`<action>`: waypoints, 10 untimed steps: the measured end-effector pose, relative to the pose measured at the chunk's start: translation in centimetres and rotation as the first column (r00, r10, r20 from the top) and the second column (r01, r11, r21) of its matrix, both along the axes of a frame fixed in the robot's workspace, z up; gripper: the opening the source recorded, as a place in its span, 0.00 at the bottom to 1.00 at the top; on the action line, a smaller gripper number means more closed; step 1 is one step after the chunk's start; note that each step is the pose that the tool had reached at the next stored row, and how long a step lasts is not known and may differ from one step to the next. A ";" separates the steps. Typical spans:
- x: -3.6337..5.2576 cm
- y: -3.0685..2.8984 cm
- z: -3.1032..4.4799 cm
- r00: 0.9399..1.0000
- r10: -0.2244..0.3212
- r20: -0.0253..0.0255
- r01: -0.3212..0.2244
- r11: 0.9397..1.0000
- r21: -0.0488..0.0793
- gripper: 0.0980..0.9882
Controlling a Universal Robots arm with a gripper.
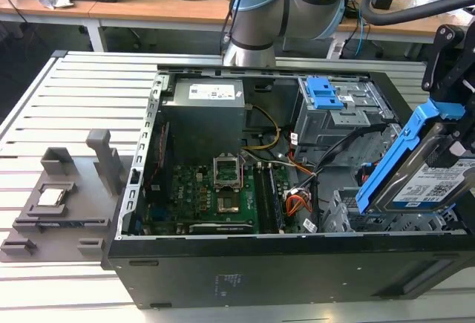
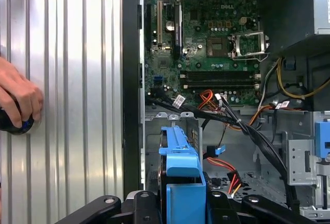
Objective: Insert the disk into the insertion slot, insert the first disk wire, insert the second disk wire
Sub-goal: 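Insert the disk into the insertion slot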
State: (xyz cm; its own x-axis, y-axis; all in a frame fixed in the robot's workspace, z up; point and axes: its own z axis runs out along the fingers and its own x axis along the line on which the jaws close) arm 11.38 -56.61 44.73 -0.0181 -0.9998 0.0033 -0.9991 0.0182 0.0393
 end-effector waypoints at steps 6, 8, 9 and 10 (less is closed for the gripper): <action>0.00 0.00 -0.33 1.000 0.000 0.000 0.000 1.000 0.000 0.30; 0.00 0.00 -0.41 1.000 0.000 0.000 0.000 1.000 0.000 0.30; 0.00 0.00 -0.49 1.000 0.000 0.000 0.000 1.000 0.000 0.30; 0.00 0.00 -0.54 1.000 0.000 0.000 0.000 1.000 0.000 0.30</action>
